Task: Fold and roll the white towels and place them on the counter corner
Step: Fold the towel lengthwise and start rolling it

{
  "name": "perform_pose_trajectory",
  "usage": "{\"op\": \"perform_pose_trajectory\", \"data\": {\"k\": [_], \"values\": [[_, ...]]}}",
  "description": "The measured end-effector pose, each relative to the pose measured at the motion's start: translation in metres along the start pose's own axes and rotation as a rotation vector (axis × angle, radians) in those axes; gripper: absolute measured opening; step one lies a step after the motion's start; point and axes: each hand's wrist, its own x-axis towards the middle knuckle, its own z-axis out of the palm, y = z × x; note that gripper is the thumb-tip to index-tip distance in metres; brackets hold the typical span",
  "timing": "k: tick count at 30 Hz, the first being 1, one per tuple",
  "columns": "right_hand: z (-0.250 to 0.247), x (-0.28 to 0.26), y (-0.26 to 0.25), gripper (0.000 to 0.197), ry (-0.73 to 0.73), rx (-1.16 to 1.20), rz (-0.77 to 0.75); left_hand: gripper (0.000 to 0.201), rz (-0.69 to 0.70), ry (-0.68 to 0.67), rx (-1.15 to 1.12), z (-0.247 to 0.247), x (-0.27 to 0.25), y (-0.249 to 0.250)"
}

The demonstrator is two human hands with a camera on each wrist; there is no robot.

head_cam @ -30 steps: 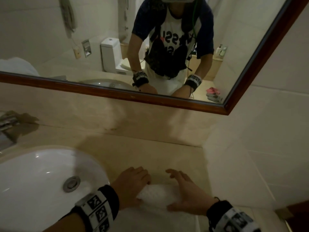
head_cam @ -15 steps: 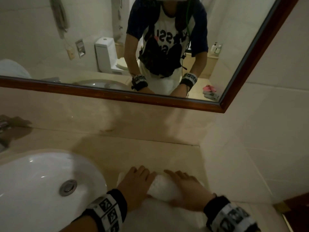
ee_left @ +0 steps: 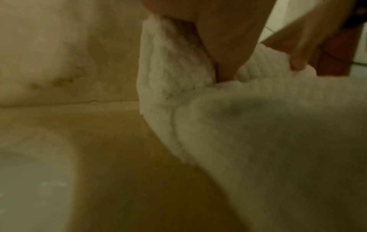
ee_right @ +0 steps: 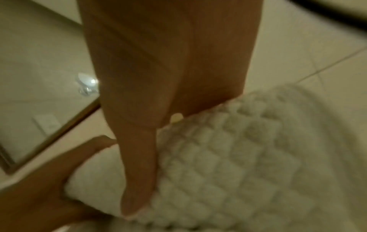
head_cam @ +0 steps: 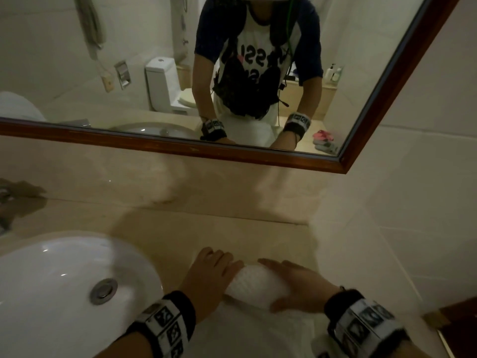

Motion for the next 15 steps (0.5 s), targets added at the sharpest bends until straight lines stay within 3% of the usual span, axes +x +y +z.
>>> {"op": "perform_pose_trajectory", "data": {"k": [2,3,5,6,7,9,12,13,15], "values": [[0.002,0.007,-0.001,0.076,0.046,-0.112,0.011,0.054,-0.019,-0.07,-0.05,-0.012,0.008,-0.003],[0.01,0.012,-0.002,0.076,0.182,-0.228,-0.021,0.063,-0.039,-0.161,-0.101,-0.024,0.011,-0.006],[0.027,0.014,-0.008,0.085,0.318,-0.361,-0.041,0.075,-0.11,-0.406,-0.239,-0.036,0.023,-0.013],[0.034,0.012,-0.013,0.09,0.362,-0.381,-0.051,0.074,-0.174,-0.531,-0.311,-0.04,0.028,-0.016],[0.039,0.01,-0.013,0.092,0.359,-0.391,-0.046,0.069,-0.191,-0.558,-0.3,-0.041,0.03,-0.015],[0.029,0.005,-0.011,0.096,0.298,-0.327,-0.064,0.058,-0.116,-0.363,-0.185,-0.033,0.023,-0.015],[0.002,0.004,0.002,0.093,0.024,-0.074,0.013,0.044,-0.032,-0.108,0.021,-0.014,0.012,-0.007],[-0.003,0.008,0.005,0.089,-0.011,-0.062,0.052,0.044,-0.031,-0.084,0.016,-0.013,0.011,-0.003],[0.006,0.013,0.008,0.074,0.134,-0.188,0.04,0.055,-0.034,-0.125,-0.084,-0.021,0.013,0.0]]}}
